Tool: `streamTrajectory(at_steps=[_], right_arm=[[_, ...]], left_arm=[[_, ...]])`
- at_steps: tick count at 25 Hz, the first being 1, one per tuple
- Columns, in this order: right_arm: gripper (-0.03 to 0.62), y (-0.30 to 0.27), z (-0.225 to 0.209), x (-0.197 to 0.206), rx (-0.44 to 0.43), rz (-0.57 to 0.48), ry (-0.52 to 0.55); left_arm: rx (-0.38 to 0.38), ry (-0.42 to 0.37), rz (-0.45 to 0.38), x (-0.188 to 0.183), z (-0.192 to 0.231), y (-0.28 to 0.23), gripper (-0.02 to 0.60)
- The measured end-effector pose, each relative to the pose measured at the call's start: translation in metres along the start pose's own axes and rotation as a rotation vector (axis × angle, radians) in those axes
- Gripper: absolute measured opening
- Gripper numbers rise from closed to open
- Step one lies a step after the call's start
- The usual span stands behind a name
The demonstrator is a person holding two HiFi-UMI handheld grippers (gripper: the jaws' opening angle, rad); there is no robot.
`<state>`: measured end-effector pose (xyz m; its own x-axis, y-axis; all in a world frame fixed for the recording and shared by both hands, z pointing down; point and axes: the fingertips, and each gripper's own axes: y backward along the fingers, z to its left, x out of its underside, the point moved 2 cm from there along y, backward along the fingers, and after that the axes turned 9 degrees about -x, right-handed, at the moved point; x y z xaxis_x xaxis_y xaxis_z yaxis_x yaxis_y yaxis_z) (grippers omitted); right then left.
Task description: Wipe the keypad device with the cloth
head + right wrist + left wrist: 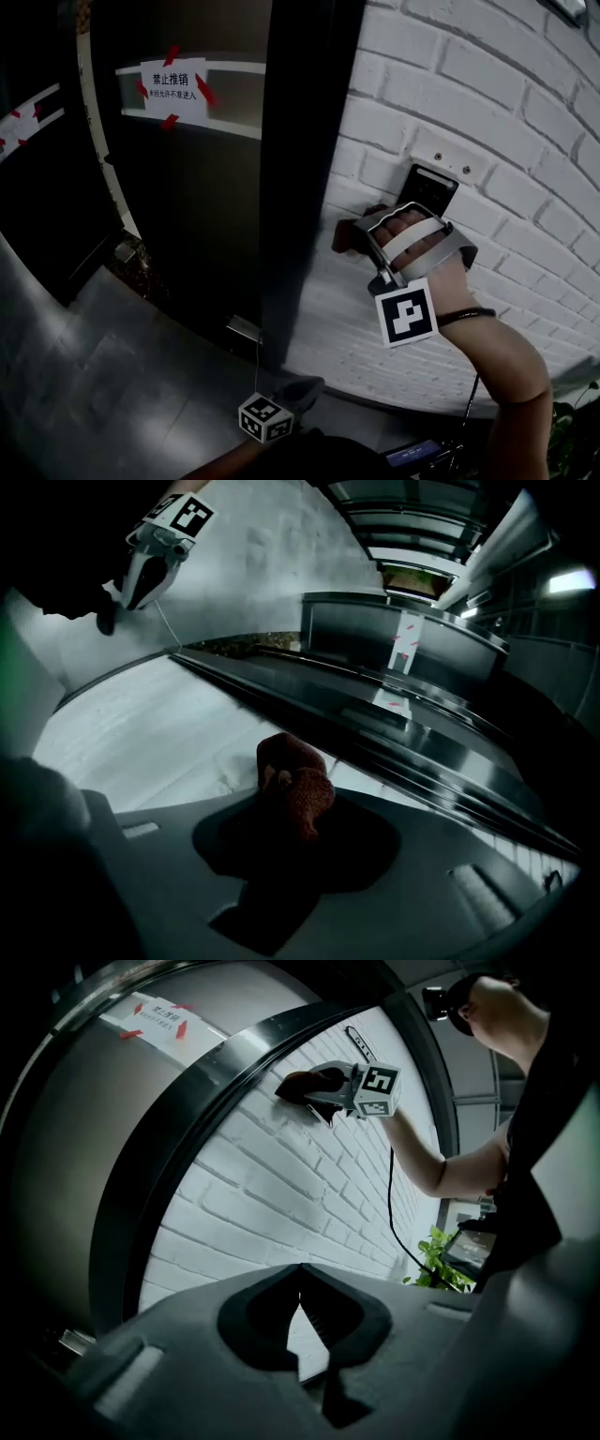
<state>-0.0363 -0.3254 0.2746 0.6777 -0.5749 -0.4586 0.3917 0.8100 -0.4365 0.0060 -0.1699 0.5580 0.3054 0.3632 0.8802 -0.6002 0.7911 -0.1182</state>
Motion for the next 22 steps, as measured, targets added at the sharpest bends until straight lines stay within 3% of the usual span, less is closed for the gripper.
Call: streamTrajectory(at_steps=[3,8,11,14,16,18,22], right_arm=[[0.121,0.006,-0.001,0.008,0.002,0.014,0.016],[0.123,0.054,-0.065,0.058,0.325,0.038,-0.075],[0.121,0.079,-0.068,0.081,0.459,0.006,-0.148],[0.118,0.11,-0.063,0.114,0.632,0.062,-0.207],[0.12,0.125,-0.064,0.116,0.73,0.089,-0.201],[0.121,0.121,-0.054,0.086,0.734,0.029,-0.128],[0.121,0.056,0.009,0.027,0.463,-0.077,0.002]], left_arm=[[0.008,-0.008,-0.002,-0.001,-0.001,0.0,0.005],[-0.005,0.003,-0.003,-0.001,0.002,0.002,0.005],[-0.008,-0.003,-0.001,-0.001,0.002,0.003,0.005],[-0.017,-0.002,0.005,0.0,0.006,0.008,0.005],[-0.025,0.007,0.013,0.003,0.009,0.01,0.005],[-0.021,0.007,0.022,0.006,0.008,0.008,0.005],[0.006,-0.016,0.031,0.005,0.0,-0.001,0.005]])
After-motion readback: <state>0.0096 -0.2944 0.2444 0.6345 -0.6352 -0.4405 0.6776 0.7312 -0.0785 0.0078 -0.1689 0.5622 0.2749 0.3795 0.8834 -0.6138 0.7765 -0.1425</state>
